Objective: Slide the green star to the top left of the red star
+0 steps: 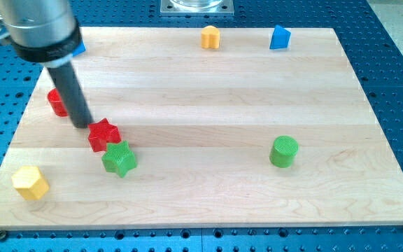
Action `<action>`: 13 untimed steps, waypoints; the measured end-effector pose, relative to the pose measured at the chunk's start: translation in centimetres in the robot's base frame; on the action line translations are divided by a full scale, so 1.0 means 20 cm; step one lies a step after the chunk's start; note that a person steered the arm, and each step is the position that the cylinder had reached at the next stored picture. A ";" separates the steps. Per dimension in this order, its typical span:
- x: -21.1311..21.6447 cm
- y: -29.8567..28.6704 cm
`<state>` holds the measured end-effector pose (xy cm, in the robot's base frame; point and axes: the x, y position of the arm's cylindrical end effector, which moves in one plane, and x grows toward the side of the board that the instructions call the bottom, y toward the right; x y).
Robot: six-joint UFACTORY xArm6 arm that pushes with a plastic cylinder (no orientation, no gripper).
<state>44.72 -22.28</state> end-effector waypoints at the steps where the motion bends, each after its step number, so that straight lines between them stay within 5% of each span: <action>1: 0.30 -0.16; 3: 0.00 0.73; 4: 0.04 0.40; 5: 0.06 -0.27; 6: -0.16 -0.32; 7: -0.20 0.37; 8: -0.20 0.54; 9: -0.04 0.40; 10: 0.25 0.95; 11: 0.71 0.62; 12: 0.53 0.24; 13: 0.31 0.22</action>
<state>50.84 -17.87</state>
